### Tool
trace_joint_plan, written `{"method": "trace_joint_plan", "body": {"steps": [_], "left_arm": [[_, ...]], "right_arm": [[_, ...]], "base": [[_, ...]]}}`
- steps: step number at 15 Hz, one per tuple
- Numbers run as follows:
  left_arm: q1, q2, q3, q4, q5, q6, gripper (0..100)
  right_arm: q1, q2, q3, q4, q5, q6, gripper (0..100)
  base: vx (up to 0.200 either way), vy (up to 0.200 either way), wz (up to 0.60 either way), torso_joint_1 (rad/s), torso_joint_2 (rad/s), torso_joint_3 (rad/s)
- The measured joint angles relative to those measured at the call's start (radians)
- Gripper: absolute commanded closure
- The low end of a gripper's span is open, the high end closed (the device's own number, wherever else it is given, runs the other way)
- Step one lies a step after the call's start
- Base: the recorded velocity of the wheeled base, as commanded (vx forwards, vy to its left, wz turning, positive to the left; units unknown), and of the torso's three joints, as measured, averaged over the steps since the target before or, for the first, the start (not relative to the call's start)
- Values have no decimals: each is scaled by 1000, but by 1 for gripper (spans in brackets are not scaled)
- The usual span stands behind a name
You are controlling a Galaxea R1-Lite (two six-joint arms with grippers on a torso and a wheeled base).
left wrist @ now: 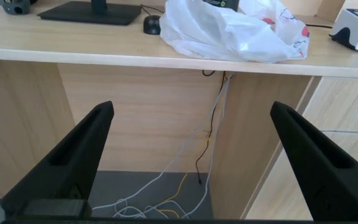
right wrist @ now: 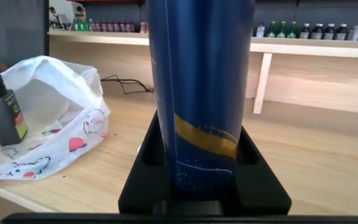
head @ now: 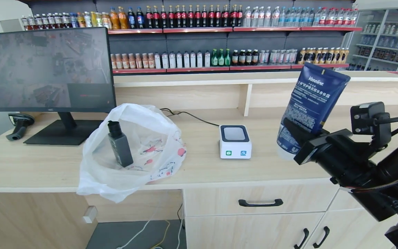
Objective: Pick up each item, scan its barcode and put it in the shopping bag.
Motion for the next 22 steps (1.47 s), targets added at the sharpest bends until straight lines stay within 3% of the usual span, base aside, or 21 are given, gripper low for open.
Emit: {"method": "trace_joint_plan", "body": {"steps": [5, 11, 17, 20, 22], "left_arm": [[0, 0, 0, 0, 0, 0, 0], [0, 0, 0, -4, -1, 1, 0], [0, 0, 0, -4, 0, -1, 0], [0, 0, 0, -3, 0, -1, 0], [0, 0, 0, -6, 0, -1, 0]], "right_arm": [[0, 21, -11, 1, 0, -5, 100], [-6, 40, -7, -1, -3, -9, 100], [-7, 46, 3, 3, 1, -36, 100], [-42, 45, -9, 1, 10, -111, 100], [-90, 35, -14, 0, 72, -240, 100]], "base": [[0, 200, 0, 4, -2, 2], [0, 0, 0, 0, 0, 0], [200, 0, 0, 2, 1, 4], [0, 0, 0, 0, 0, 0], [0, 0, 0, 0, 0, 0]]}}
